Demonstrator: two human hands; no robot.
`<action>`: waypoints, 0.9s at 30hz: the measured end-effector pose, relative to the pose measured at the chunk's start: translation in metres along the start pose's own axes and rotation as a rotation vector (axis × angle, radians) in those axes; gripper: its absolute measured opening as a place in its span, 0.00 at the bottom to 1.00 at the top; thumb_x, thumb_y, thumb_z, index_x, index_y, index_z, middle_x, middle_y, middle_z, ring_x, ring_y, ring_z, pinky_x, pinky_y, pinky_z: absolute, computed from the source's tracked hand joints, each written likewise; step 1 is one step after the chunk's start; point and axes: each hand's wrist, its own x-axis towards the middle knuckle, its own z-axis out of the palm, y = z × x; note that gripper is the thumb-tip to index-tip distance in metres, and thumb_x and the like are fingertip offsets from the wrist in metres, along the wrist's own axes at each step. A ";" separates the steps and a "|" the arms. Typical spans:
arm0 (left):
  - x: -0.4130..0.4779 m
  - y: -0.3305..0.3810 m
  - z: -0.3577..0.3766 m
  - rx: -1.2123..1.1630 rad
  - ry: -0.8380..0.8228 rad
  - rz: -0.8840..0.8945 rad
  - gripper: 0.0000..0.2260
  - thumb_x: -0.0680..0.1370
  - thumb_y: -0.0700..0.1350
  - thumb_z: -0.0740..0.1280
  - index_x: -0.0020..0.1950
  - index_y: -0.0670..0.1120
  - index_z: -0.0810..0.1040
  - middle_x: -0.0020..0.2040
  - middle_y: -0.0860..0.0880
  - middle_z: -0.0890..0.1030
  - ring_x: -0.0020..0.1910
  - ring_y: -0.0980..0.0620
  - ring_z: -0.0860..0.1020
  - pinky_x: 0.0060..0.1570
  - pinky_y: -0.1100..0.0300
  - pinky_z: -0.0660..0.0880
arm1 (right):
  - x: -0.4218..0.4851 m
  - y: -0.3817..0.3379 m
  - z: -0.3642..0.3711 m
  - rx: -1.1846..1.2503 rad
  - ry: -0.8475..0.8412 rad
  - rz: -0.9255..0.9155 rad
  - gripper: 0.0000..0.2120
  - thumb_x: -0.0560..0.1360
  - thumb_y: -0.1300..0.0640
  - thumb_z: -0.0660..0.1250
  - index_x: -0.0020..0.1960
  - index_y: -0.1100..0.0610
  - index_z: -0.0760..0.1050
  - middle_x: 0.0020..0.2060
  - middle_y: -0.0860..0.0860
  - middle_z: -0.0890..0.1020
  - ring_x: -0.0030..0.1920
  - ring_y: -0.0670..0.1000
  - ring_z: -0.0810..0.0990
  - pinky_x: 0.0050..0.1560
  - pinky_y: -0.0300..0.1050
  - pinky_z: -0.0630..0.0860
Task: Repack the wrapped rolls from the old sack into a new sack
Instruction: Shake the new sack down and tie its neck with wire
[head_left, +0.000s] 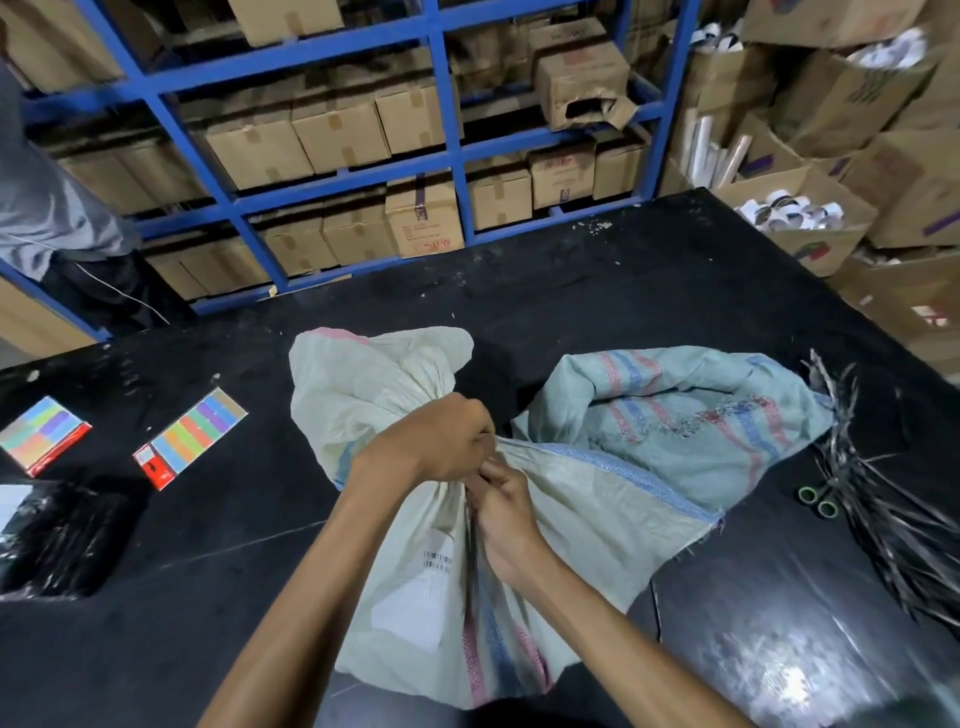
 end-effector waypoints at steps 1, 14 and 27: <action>0.002 -0.002 0.000 -0.022 0.006 -0.004 0.13 0.78 0.40 0.61 0.35 0.37 0.73 0.33 0.43 0.77 0.35 0.43 0.75 0.42 0.44 0.74 | 0.000 0.000 0.001 0.034 0.010 0.029 0.10 0.80 0.64 0.67 0.52 0.56 0.86 0.55 0.56 0.86 0.59 0.55 0.83 0.63 0.49 0.76; 0.000 -0.043 0.011 -0.228 0.204 0.064 0.12 0.80 0.37 0.61 0.40 0.42 0.81 0.39 0.53 0.82 0.41 0.61 0.77 0.42 0.71 0.69 | 0.001 -0.021 0.002 0.167 0.096 0.322 0.09 0.81 0.57 0.67 0.53 0.60 0.84 0.46 0.54 0.86 0.38 0.47 0.86 0.35 0.36 0.80; -0.001 -0.064 0.059 -0.423 0.057 0.110 0.14 0.78 0.34 0.67 0.55 0.49 0.86 0.51 0.51 0.76 0.53 0.58 0.77 0.56 0.71 0.72 | 0.015 -0.014 -0.027 0.047 0.287 0.602 0.12 0.80 0.60 0.60 0.39 0.55 0.76 0.27 0.47 0.71 0.25 0.44 0.61 0.27 0.37 0.56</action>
